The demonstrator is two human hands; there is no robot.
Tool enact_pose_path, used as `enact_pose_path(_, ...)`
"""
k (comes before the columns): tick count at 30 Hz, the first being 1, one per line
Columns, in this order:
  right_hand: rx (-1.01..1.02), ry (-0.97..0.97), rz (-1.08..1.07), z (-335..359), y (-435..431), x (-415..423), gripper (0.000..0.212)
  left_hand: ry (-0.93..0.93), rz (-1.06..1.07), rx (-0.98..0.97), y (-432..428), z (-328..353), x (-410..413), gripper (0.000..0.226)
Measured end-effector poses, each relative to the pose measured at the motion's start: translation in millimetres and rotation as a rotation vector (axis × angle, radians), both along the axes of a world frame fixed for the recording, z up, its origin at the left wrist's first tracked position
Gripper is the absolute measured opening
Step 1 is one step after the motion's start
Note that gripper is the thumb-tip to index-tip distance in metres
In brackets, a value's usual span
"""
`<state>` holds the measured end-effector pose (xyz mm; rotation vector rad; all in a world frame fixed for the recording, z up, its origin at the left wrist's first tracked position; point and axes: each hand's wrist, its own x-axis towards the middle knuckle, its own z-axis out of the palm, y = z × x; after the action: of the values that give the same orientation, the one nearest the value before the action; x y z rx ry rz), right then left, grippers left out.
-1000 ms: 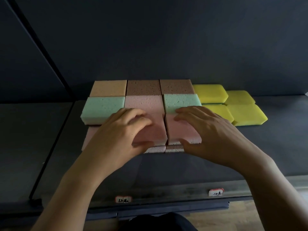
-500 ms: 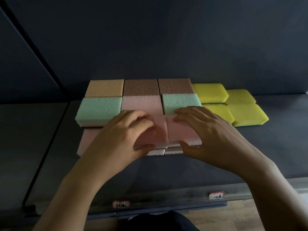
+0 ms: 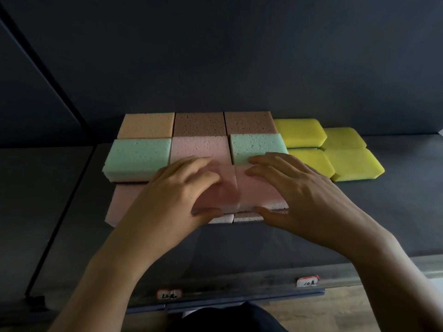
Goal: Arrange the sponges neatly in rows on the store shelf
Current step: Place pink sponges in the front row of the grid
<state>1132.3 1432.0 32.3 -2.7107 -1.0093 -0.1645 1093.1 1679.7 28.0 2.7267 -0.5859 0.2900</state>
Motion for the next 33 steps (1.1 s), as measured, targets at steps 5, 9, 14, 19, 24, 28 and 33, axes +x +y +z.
enact_pose_path(5, 0.015, -0.025, 0.005, -6, 4, 3, 0.060, 0.034, 0.029, 0.032, -5, -2, 1, 0.063)
enact_pose_path(9, 0.015, -0.025, 0.007, -10, 3, 3, 0.060, 0.048, 0.045, 0.079, -7, 0, 0, 0.065)
enact_pose_path(14, 0.022, -0.045, 0.007, -11, 2, 0, 0.060, -0.021, 0.097, 0.168, -20, 4, -14, 0.049)
enact_pose_path(19, 0.057, -0.068, 0.004, -16, 1, -2, 0.059, -0.024, 0.153, 0.132, -31, 1, -21, 0.065)
enact_pose_path(24, 0.073, -0.087, 0.036, -25, -4, -1, 0.062, -0.023, 0.186, 0.191, -37, -8, -26, 0.071)
enact_pose_path(28, 0.043, -0.110, 0.070, -30, -10, 0, 0.072, -0.041, 0.189, 0.137, -36, -11, -29, 0.071)
enact_pose_path(33, 0.092, -0.134, 0.062, -34, -8, 0, 0.070, -0.050, 0.196, 0.086, -35, -11, -27, 0.066)
